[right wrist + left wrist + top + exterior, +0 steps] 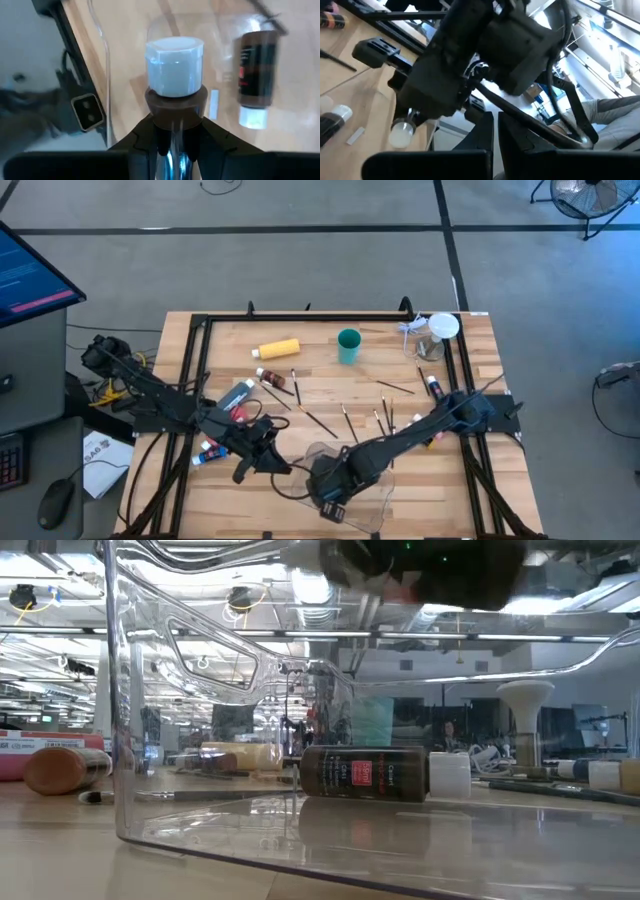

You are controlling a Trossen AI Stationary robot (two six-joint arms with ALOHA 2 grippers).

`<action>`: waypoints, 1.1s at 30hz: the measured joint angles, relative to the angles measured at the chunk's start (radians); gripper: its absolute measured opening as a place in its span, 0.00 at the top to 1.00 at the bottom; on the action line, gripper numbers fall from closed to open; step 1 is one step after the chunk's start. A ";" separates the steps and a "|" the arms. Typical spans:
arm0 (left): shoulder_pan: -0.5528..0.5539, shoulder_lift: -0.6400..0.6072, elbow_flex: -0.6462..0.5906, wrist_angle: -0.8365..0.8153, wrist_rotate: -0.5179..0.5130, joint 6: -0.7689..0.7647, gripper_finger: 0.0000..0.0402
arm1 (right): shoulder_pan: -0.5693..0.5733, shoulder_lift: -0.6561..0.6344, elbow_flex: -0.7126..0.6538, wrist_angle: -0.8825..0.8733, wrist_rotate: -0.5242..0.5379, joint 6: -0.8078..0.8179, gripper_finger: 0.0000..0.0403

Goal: Pick & Place Paint Supplies
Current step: Put the black paint bottle into the transparent bin

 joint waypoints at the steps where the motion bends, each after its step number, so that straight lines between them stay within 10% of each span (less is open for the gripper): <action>1: 0.000 0.000 -0.003 -0.002 0.000 0.000 1.00 | 0.000 0.011 0.000 -0.013 -0.002 -0.009 0.78; 33: -0.009 0.000 -0.075 0.004 -0.008 -0.078 1.00 | -0.113 0.055 -0.039 0.000 -0.030 -0.016 0.78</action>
